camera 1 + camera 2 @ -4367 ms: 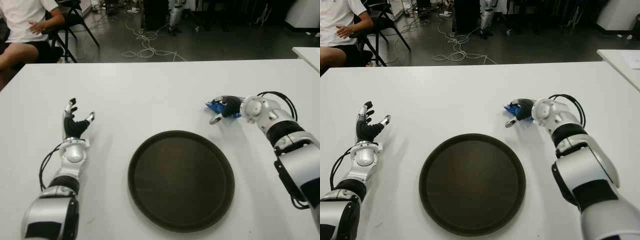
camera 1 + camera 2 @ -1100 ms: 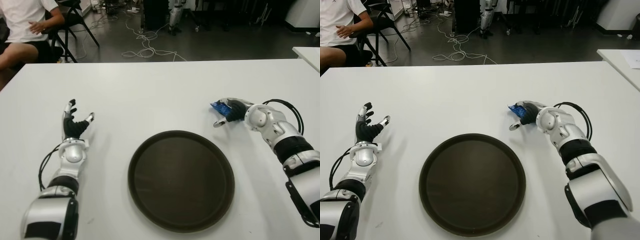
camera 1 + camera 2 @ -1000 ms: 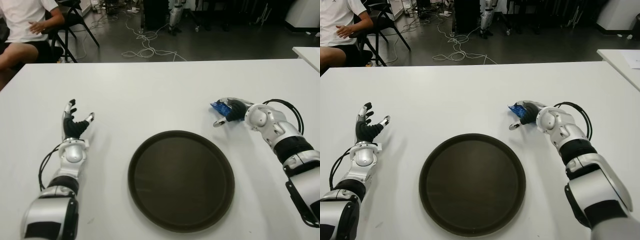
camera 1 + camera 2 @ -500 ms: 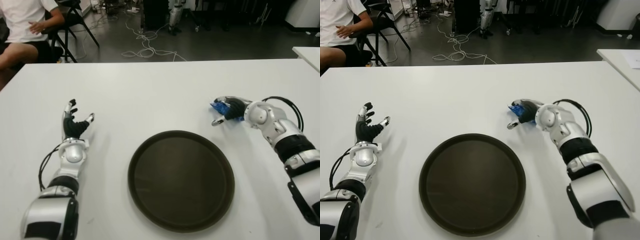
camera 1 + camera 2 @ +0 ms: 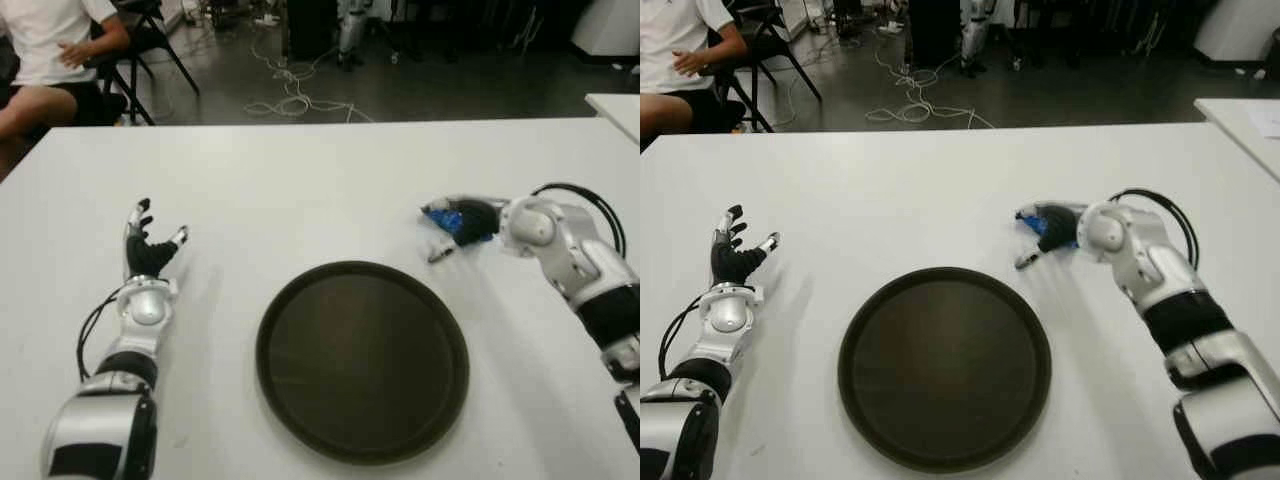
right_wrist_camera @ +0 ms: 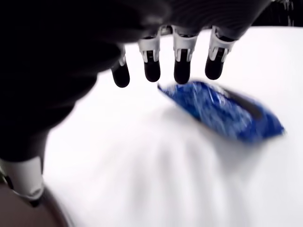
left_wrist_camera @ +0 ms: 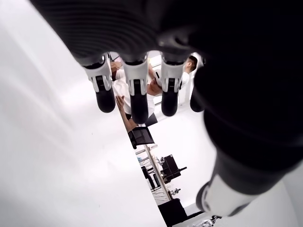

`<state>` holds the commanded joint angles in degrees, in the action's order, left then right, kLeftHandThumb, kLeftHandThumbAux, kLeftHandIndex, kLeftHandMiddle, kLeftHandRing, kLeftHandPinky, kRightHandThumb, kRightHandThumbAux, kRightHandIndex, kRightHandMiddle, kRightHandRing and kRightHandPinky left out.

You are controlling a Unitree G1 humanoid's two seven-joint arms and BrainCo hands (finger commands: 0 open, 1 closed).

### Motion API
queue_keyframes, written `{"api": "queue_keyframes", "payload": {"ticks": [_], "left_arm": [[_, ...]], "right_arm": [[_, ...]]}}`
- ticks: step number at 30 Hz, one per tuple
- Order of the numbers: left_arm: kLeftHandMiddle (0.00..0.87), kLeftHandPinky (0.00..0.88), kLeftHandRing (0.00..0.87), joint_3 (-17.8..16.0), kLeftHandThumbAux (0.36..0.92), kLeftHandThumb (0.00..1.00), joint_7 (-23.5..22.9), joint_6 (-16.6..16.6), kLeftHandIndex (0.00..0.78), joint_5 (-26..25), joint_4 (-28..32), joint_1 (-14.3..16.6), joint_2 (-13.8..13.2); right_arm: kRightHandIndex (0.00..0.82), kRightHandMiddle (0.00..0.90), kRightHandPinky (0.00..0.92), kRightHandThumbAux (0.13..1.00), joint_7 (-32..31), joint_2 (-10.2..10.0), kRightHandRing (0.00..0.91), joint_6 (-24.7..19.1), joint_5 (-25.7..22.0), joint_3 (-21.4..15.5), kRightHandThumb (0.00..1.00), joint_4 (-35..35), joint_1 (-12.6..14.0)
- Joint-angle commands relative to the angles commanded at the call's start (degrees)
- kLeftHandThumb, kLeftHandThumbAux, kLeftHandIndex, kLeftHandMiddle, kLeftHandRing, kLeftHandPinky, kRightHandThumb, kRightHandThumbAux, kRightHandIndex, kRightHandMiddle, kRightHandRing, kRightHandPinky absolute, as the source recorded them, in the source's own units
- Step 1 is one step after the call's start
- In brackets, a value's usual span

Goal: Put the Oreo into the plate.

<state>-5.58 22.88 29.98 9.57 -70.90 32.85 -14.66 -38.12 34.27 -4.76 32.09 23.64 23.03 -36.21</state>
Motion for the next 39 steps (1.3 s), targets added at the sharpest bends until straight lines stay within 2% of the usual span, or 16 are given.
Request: {"api": "queue_keyframes", "payload": {"ticks": [13,24,35,39], "left_arm": [[0.117,0.092,0.099,0.29,0.795,0.000,0.04,0.40,0.073,0.37,0.02,-0.12,-0.17],[0.118,0.088,0.098,0.00,0.822,0.000,-0.24,0.38,0.078,0.00,0.07,-0.12,-0.10],[0.124,0.088,0.105,0.05,0.790,0.000,-0.23,0.26,0.078,0.07,0.01,-0.09,-0.23],[0.119,0.084,0.097,0.09,0.787,0.000,-0.15,0.32,0.073,0.11,0.14,-0.12,-0.18]], "right_arm": [[0.048,0.095,0.014,0.624,-2.22,1.68,0.063,-1.76,0.47,-0.40,0.000,-4.61,1.25],[0.057,0.104,0.009,0.638,-1.89,2.47,0.067,0.01,-0.42,-1.28,0.000,-4.41,1.67],[0.049,0.085,0.005,0.623,1.19,1.58,0.047,-0.81,1.04,-1.79,0.000,-3.65,1.56],[0.040,0.077,0.005,0.634,5.71,0.55,0.040,-1.53,1.57,-3.02,0.000,-4.40,2.45]]}}
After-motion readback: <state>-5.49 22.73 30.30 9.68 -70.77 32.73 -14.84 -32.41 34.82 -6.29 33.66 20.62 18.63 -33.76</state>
